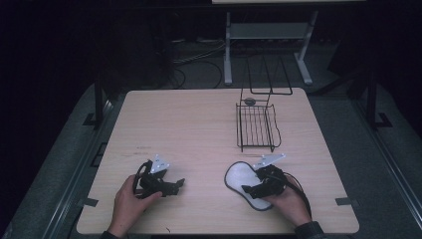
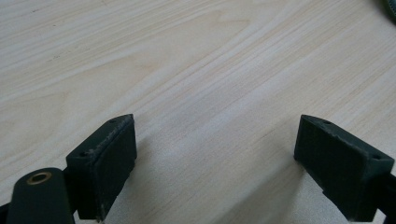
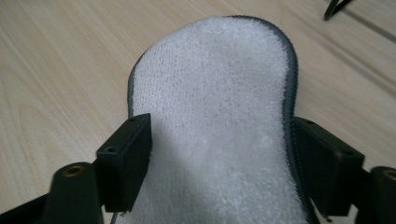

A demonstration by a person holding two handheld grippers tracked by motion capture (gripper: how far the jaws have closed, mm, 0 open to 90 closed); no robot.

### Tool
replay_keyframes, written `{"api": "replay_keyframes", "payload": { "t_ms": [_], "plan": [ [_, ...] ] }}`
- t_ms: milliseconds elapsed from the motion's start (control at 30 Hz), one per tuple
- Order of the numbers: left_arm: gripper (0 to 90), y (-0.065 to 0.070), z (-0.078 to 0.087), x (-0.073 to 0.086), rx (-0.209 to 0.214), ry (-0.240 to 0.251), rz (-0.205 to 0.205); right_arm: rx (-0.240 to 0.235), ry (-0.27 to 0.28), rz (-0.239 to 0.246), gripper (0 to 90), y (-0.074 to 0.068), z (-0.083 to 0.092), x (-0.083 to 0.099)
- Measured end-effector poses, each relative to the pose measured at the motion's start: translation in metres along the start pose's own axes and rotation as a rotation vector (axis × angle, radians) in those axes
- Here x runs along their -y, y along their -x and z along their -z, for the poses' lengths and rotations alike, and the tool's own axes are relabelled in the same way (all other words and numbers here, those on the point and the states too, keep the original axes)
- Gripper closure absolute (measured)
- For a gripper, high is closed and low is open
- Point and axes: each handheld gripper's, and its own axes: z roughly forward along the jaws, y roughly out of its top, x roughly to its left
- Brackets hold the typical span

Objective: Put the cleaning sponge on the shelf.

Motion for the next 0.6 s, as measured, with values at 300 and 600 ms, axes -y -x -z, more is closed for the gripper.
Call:
{"api": "replay_keyframes", "payload": {
  "t_ms": [300, 600],
  "plan": [
    [12.2, 0.0, 0.0, 0.0, 0.0, 0.0, 0.0, -0.012, 0.055, -0.021, 42.2, 0.004, 0.012, 0.0],
    [12.2, 0.0, 0.0, 0.0, 0.0, 0.0, 0.001, -0.04, 0.111, -0.041, 56.5, 0.007, 0.024, 0.0]
  ]
}}
